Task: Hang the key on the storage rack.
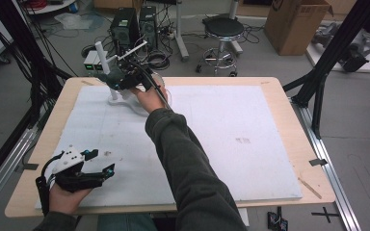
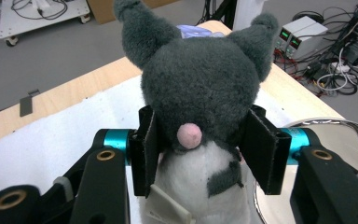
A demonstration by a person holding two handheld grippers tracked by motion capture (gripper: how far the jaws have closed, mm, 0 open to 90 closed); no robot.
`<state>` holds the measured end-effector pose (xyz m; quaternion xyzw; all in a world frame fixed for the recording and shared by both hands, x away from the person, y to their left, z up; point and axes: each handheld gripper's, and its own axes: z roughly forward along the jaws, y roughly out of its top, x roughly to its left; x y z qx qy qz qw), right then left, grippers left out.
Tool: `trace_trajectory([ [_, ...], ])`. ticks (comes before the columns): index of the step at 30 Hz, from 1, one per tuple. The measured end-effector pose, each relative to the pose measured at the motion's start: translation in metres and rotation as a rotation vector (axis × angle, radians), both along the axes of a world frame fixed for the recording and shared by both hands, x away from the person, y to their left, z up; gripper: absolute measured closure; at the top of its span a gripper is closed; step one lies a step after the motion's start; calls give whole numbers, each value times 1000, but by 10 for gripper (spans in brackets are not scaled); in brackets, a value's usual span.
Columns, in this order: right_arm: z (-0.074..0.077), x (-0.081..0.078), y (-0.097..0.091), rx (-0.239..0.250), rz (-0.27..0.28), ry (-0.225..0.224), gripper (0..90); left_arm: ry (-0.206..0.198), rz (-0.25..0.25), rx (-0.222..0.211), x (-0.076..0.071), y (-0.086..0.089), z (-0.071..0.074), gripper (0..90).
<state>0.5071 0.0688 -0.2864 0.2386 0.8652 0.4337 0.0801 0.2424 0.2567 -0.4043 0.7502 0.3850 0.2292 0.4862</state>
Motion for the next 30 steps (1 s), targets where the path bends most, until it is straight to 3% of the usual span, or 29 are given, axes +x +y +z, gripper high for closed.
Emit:
trace_trajectory([
  [13, -6, 0, 5, -44, 8, 3, 506, -1, 1, -2, 0, 1, 0, 206],
  [30, -11, 3, 6, -65, -14, 27, 503, -2, 3, -6, 0, 2, 0, 206],
])
